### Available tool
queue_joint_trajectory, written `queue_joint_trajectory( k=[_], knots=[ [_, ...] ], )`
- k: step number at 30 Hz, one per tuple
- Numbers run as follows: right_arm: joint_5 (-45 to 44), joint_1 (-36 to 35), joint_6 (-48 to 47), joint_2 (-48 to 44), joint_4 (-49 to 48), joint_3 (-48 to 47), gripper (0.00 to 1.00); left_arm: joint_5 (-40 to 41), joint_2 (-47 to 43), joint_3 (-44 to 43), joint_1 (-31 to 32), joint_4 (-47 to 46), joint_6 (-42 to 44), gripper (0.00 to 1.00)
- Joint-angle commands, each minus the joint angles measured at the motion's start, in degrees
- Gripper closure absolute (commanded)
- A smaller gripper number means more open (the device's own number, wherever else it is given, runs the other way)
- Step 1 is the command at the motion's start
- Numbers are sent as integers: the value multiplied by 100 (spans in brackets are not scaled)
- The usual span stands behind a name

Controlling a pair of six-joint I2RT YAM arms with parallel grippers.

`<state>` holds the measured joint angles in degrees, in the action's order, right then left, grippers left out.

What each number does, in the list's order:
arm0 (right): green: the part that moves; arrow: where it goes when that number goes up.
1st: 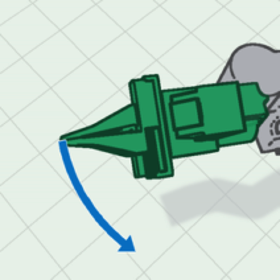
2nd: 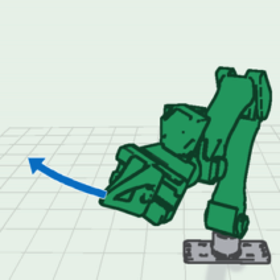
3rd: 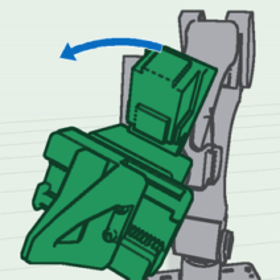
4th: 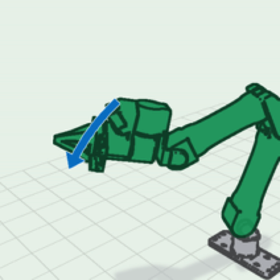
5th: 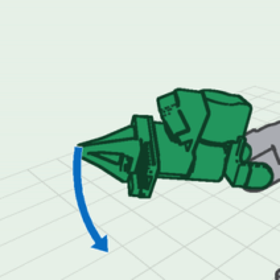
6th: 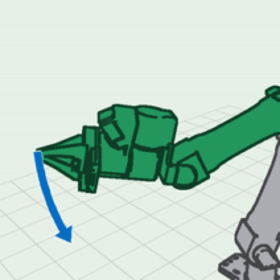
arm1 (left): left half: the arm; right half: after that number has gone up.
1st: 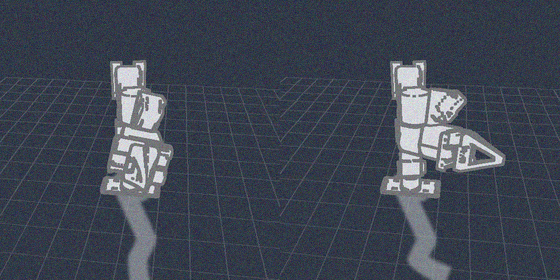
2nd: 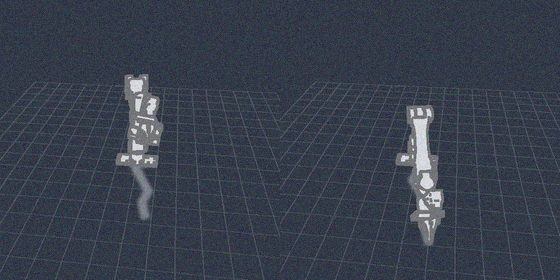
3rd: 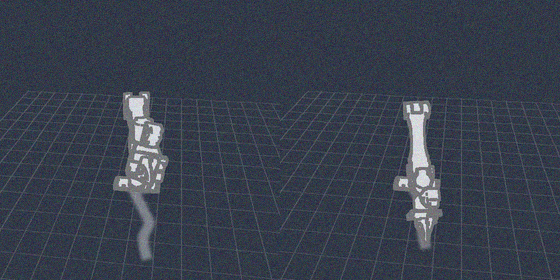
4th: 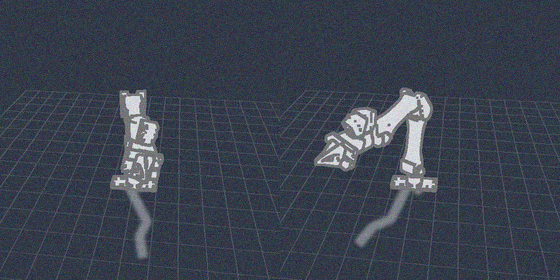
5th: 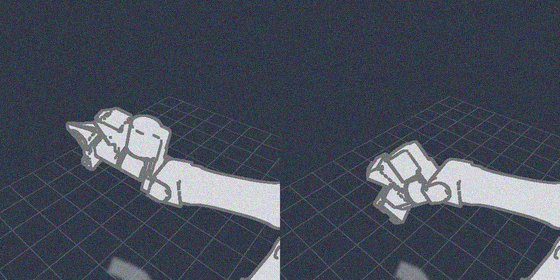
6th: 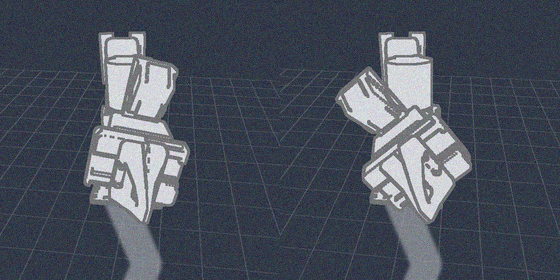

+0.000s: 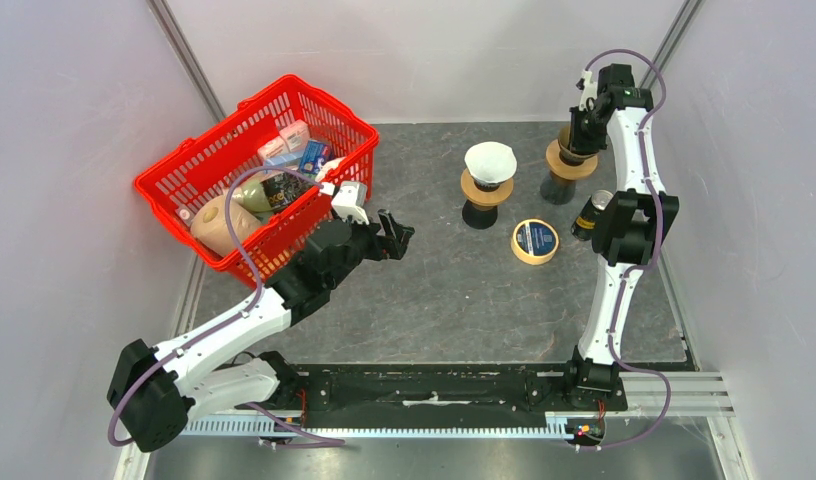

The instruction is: Place the coffee filter in the dripper

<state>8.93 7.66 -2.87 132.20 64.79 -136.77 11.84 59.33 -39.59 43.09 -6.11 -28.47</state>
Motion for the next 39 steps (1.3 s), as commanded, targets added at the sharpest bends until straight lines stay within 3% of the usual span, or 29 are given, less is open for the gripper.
queue_joint_trajectory(
  k=[1,11,30,39],
  knots=[
    [249,-11,-145,192,195,-175,78,-9,-5,-234,-20,-205,113,10],
    [-32,-8,-219,201,270,-211,74,2,5,-242,-19,-210,104,11],
    [-227,-41,33,51,252,-292,45,248,-660,206,-21,-250,6,11],
    [-251,-45,59,50,193,-289,69,258,-604,188,-22,-249,11,11]
  ],
)
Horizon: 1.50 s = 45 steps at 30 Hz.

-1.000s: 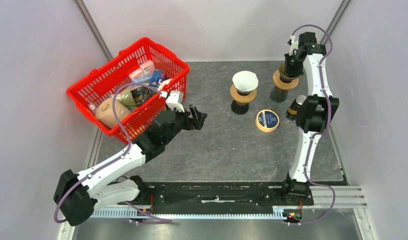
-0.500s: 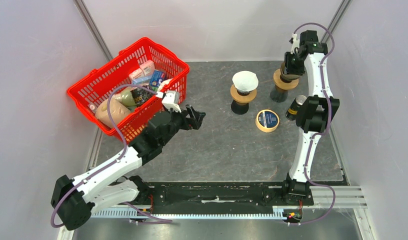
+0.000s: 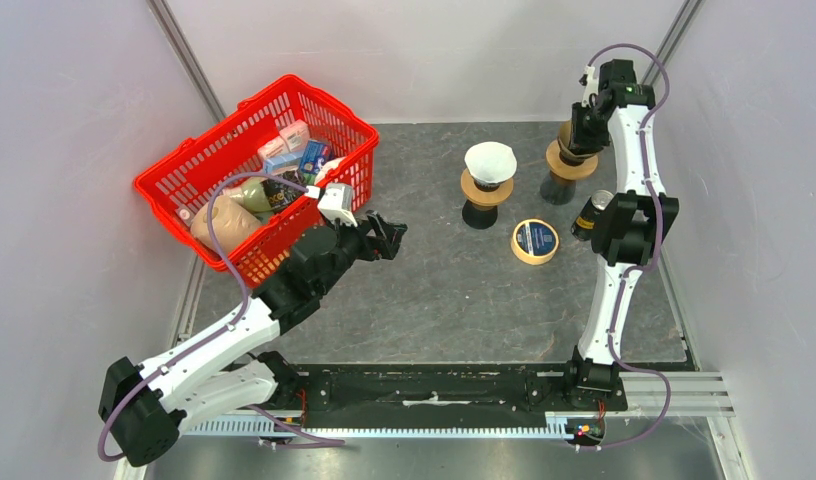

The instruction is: Place the coffee filter in the dripper

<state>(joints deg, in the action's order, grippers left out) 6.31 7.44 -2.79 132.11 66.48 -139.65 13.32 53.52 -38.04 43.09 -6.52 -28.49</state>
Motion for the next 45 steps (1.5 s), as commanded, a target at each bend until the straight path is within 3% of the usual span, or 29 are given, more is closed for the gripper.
queue_joint_trajectory(
  k=[1,9,20,45],
  knots=[
    [23,-25,46,69,18,7,69,109,-22,34,-20,-209,16,11],
    [43,-24,53,71,-36,-70,73,119,5,22,-20,-200,10,11],
    [-102,-24,270,-470,-591,87,69,88,11,15,-20,-200,2,11],
    [-230,-24,231,-792,-409,-246,62,13,1,-32,-24,-200,53,11]
  ],
)
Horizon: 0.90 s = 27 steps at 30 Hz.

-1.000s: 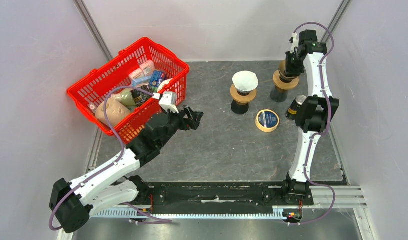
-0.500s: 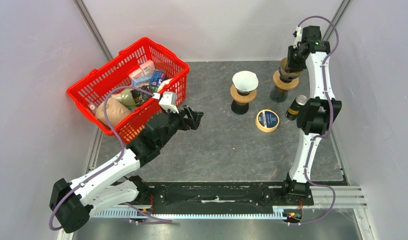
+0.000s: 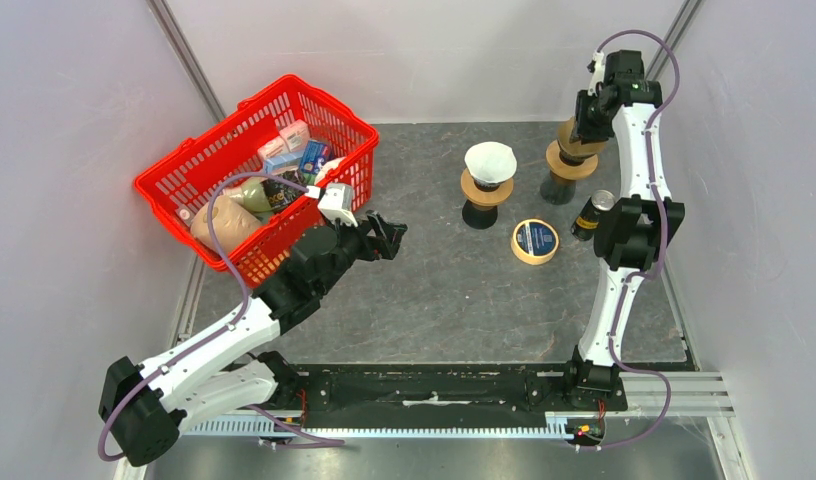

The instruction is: Place the coffee filter in the dripper

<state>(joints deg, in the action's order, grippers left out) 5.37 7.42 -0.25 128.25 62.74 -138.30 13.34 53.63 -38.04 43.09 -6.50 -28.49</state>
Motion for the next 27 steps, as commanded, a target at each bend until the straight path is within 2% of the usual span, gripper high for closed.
queue_joint_trajectory(
  k=[1,3,7,9,11,16,20,23,27],
  knots=[
    [-149,-21,0,-515,-68,-403,61,10,-20,-28,-20,-202,54,11],
    [-142,-22,16,-808,-212,-307,59,2,-54,-52,-20,-178,63,11],
    [-249,-15,298,-1660,-707,484,43,45,-188,-133,-20,33,63,11],
    [-189,20,314,-2223,-1082,1039,29,55,-279,-166,-20,149,62,11],
    [-272,68,478,-2884,-1507,1780,4,60,-386,-199,-20,261,63,10],
    [-1449,102,1418,-4797,-2792,4214,3,62,-628,-286,-20,611,43,9],
    [-2443,99,2324,-6425,-3426,6282,3,134,-853,-334,-20,968,13,8],
    [-2449,102,2522,-7500,-3662,7505,3,252,-1011,-344,-20,1221,2,8],
    [-2509,101,2661,-8740,-3549,8511,3,638,-1202,-262,-20,1485,-73,8]
  ],
)
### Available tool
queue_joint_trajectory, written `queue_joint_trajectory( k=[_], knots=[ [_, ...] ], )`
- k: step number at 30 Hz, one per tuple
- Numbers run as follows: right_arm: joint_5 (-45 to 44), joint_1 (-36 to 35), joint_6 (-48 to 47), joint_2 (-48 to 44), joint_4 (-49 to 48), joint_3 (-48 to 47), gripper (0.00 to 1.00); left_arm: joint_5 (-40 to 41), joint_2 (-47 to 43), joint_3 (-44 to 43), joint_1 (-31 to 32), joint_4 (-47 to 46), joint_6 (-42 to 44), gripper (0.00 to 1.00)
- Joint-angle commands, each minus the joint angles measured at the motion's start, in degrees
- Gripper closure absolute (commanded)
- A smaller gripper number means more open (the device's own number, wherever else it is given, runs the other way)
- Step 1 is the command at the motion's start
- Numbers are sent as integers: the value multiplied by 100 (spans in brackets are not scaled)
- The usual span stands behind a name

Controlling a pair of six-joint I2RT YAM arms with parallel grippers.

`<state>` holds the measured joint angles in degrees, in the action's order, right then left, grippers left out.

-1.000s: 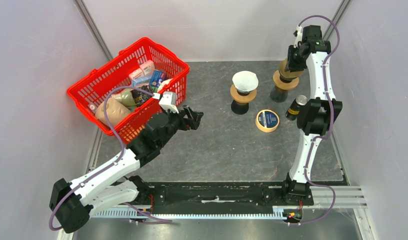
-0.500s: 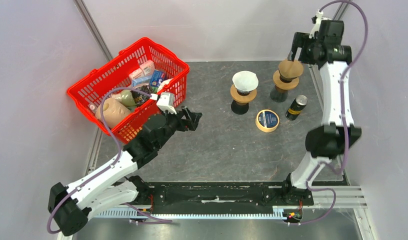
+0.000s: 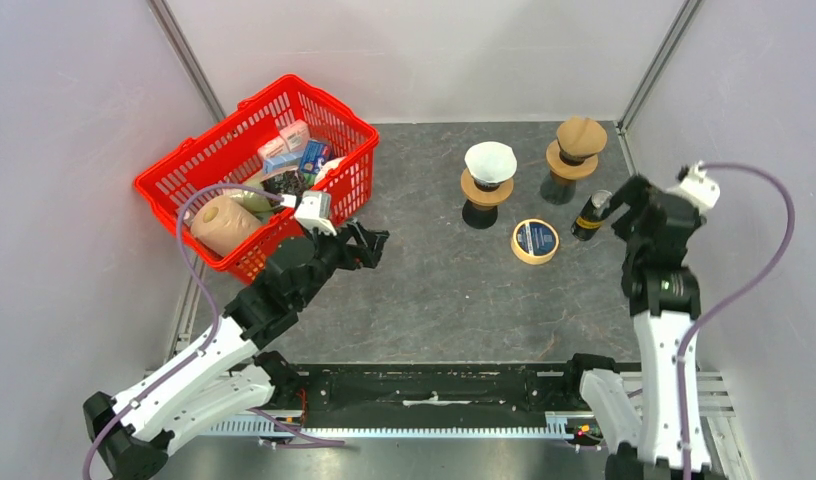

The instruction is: Place the coffee filter in the dripper

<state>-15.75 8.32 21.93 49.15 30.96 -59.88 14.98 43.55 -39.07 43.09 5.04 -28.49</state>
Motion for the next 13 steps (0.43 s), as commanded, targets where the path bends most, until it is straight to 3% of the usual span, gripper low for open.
queue_joint_trajectory(
  k=[1,13],
  knots=[
    [-406,8,431,-1041,-318,846,3,585,-230,-141,-20,388,-105,8],
    [-354,12,433,-1255,244,1070,3,1009,-492,-57,-20,765,-201,7]
  ],
)
